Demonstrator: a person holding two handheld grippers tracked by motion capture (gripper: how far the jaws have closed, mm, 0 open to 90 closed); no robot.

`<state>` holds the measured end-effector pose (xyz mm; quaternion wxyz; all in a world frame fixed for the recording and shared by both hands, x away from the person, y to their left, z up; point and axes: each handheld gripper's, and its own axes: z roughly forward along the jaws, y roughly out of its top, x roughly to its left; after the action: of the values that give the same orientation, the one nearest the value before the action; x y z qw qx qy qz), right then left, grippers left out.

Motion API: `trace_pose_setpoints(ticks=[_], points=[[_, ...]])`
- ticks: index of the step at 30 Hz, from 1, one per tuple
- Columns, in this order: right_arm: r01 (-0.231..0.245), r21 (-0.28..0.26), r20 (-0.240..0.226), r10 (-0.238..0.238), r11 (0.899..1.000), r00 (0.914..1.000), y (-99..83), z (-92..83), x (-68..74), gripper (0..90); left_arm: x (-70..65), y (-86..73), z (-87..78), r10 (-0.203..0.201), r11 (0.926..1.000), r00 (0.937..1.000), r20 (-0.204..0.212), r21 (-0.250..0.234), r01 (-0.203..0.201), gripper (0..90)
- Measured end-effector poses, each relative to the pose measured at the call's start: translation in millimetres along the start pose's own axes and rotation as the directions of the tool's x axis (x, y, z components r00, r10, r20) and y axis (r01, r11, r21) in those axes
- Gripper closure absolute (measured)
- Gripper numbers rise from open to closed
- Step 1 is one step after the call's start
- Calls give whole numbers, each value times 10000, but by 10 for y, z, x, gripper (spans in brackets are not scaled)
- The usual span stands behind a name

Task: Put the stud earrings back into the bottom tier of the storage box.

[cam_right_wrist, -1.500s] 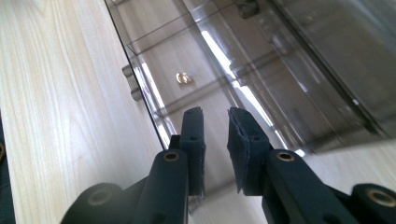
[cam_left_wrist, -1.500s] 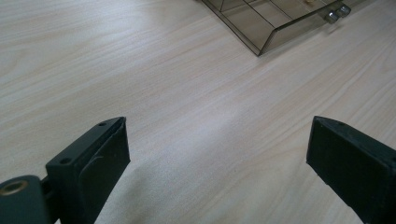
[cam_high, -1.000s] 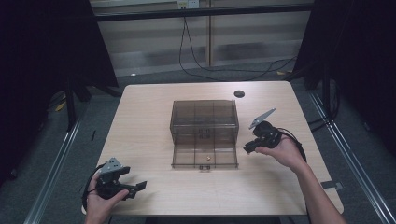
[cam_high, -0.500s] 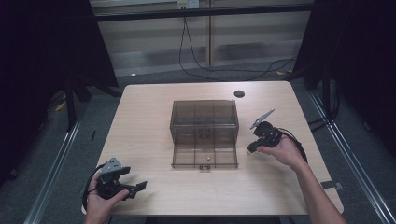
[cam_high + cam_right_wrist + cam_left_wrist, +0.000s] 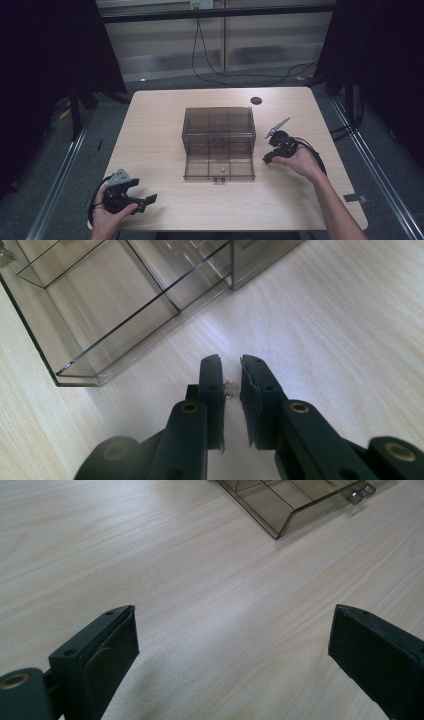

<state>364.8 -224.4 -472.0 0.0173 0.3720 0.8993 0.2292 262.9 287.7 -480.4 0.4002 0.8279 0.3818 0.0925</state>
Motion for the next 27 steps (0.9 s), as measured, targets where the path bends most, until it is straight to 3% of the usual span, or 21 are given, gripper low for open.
trace_pose_setpoints(ticks=[11, 27], points=[[-22, 178, -168, 25, 9998, 9999, 7, 71, -4, 850, -2, -1, -3, -2, 10000, 10000, -60, -27, 2, 59], [41, 145, -280, -37, 9999, 9996, -2, 23, 24, 861, 0, 2, 0, 34, 10000, 10000, -45, 9, -34, 59]])
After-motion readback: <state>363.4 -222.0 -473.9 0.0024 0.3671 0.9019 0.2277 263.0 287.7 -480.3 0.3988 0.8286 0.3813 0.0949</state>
